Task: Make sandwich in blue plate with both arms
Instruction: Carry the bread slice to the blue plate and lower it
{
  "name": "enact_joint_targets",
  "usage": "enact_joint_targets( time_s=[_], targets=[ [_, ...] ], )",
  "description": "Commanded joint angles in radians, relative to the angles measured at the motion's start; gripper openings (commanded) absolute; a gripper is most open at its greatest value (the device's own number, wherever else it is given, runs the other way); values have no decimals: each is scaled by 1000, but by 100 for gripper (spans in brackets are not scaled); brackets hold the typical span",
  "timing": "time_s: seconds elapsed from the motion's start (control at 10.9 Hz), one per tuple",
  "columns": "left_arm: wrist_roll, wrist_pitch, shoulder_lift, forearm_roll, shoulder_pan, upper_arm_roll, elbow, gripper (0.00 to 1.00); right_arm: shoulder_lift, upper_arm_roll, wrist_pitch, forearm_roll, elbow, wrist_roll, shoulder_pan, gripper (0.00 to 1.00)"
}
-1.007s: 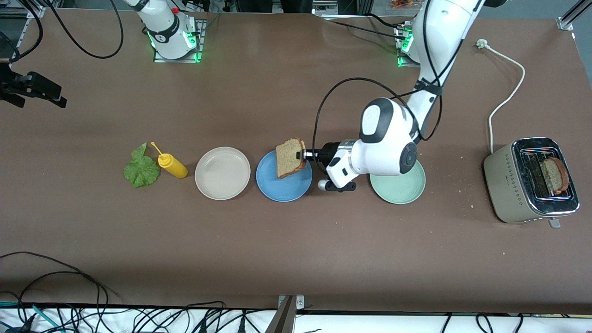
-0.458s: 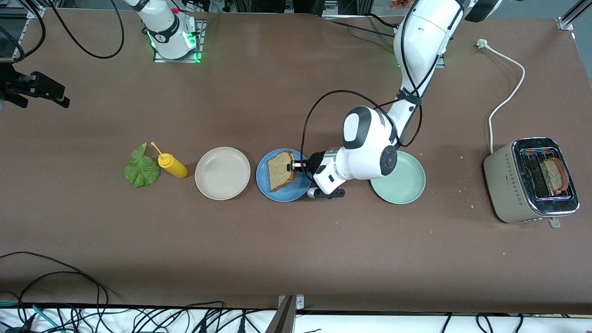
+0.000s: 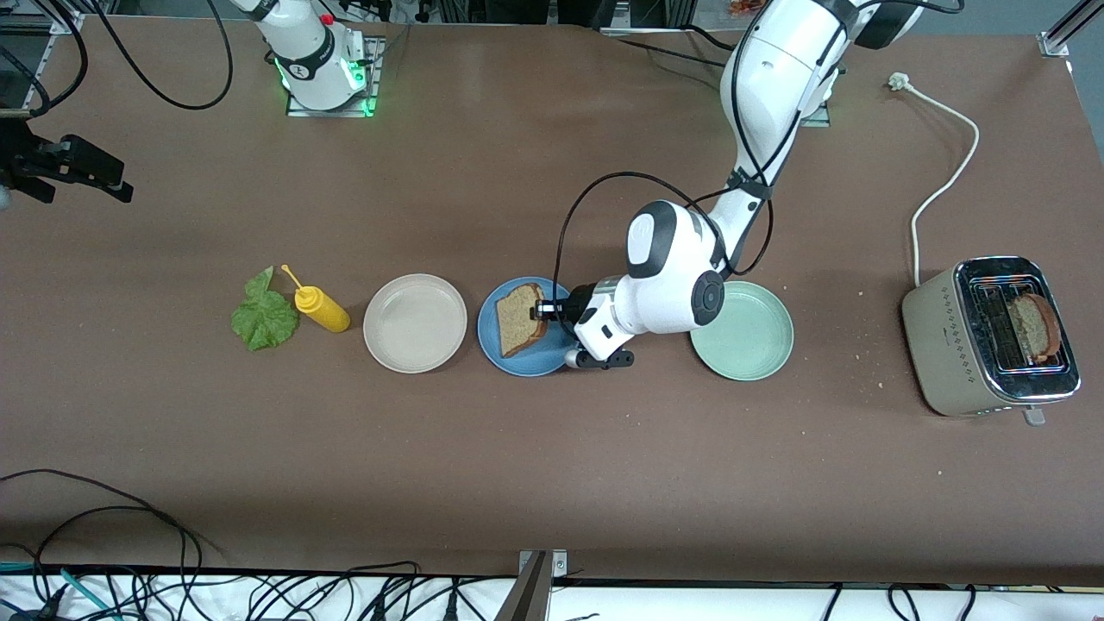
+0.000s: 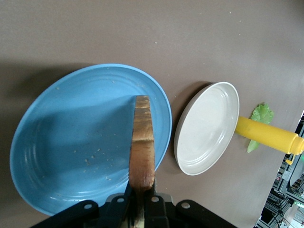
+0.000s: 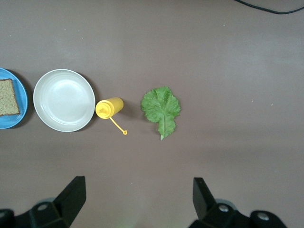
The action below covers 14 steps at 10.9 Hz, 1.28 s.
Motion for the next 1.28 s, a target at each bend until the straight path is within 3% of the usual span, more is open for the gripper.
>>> enact_joint_targets(
  time_s=[0.0,0.55,0.73,0.82,0.92,1.19],
  targets=[
    [11,3,29,-36,-14,23,39,0,0,3,0,-4,11,8,1,100],
    [79,46,85,-36,-23,47,39,8,0,3,0,-6,11,8,1,100],
    [80,60,98,-36,-25,47,39,19,2,3,0,-6,11,9,1,100],
    [86,60,98,-35,-25,47,38,45,0,3,0,-6,11,8,1,100],
    [106,60,98,-28,-25,47,34,99,0,3,0,-6,11,8,1,100],
    [114,52,87,-25,-16,92,19,100,0,3,0,-6,11,9,1,100]
  ],
)
